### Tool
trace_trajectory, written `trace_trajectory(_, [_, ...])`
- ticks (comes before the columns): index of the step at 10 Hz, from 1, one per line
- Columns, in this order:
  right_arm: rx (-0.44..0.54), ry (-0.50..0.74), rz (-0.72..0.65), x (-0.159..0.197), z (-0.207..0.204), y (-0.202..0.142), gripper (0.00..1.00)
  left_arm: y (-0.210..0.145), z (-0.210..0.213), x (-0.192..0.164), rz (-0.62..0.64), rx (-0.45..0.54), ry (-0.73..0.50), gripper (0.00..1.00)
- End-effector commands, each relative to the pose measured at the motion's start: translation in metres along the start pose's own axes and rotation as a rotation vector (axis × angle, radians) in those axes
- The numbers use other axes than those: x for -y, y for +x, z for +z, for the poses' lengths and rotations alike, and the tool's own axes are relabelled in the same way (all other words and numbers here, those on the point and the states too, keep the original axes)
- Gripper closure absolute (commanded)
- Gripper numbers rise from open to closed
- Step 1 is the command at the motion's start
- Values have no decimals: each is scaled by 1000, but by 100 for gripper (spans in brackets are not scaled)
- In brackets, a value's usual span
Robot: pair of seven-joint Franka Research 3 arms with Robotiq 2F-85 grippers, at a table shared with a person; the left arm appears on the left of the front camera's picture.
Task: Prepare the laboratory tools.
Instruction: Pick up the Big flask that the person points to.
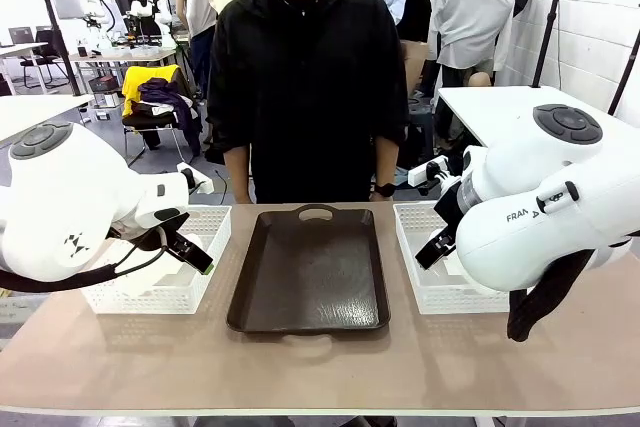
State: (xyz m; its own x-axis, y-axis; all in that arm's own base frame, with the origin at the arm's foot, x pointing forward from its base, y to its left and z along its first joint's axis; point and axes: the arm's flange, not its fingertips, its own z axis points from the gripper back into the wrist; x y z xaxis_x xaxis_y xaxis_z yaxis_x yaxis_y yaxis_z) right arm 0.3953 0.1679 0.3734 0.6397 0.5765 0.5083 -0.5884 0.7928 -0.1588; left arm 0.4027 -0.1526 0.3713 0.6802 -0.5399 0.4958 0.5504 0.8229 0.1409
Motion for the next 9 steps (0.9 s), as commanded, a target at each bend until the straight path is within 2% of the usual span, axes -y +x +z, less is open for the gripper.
trace_trajectory(1, [0, 0, 0, 0, 0, 0, 0, 0, 0, -1, 3, 0, 0, 0])
trace_trajectory(8, [0, 0, 0, 0, 0, 0, 0, 0, 0, 0, 0, 0, 0, 0])
trace_trajectory(9, [-6, 4, -11, 6, 9, 1, 0, 0, 10, -8, 9, 9, 10, 0])
